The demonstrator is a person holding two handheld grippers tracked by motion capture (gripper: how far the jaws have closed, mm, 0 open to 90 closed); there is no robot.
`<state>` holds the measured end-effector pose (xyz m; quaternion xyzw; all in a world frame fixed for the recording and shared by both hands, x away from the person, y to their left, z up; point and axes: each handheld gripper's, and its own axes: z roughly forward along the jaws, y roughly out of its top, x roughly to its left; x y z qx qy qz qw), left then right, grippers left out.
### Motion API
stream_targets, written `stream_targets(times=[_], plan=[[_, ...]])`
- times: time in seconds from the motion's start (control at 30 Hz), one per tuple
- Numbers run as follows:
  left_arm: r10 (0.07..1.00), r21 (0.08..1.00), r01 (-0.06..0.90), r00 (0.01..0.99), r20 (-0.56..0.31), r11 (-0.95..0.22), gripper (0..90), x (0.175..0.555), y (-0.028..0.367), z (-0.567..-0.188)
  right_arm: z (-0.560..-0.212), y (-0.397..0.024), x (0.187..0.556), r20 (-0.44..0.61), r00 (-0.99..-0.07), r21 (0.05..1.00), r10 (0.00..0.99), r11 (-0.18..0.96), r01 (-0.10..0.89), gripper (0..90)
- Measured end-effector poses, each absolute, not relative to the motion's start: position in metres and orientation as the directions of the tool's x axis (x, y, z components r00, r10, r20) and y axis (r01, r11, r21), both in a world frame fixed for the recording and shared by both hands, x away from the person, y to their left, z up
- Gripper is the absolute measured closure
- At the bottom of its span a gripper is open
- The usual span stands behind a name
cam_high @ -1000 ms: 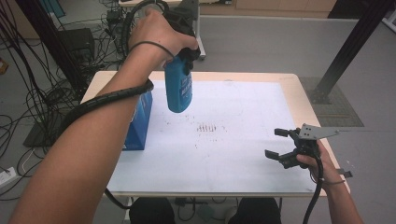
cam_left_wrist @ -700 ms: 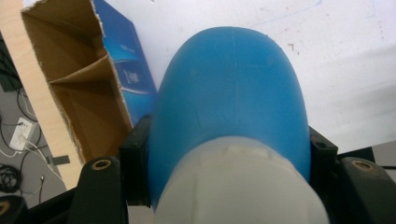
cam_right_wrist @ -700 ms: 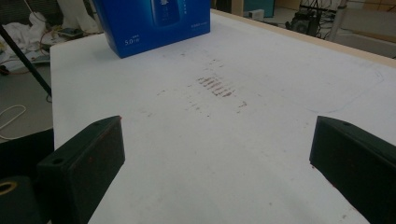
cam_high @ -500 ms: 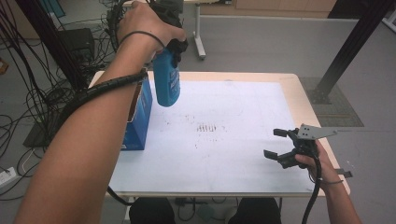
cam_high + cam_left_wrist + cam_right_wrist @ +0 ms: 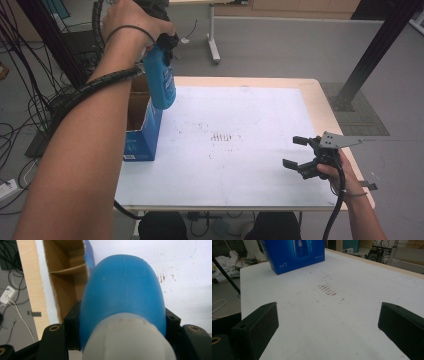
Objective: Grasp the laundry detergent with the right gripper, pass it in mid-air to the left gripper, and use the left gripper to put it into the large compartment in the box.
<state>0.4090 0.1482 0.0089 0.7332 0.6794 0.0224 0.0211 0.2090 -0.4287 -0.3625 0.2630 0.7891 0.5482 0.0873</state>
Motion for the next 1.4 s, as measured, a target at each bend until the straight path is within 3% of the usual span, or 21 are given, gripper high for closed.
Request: stream_targets(times=[0.23, 0.7, 1.17, 1.4], plan=[[1.000, 0.064, 0.998, 0.001, -0.016, 0.000, 37.7, 0.409, 0.181, 0.009, -0.363, -0.430, 0.210, 0.151, -0.846, 0.910, 0.511, 0.263, 0.321, 3.0], [0.995, 0.098, 0.991, -0.092, 0.035, 0.089, 37.7, 0.404, 0.213, 0.006, -0.365, -0.431, 0.210, 0.158, -0.841, 0.909, 0.517, 0.257, 0.329, 3.0], [0.996, 0.136, 0.990, -0.053, 0.074, 0.042, 37.8, 0.400, 0.216, 0.001, -0.366, -0.432, 0.212, 0.162, -0.837, 0.906, 0.523, 0.257, 0.336, 3.0], [0.996, 0.103, 0.994, -0.050, 0.079, 0.042, 37.7, 0.405, 0.218, -0.011, -0.367, -0.432, 0.212, 0.163, -0.836, 0.906, 0.524, 0.257, 0.337, 3.0]])
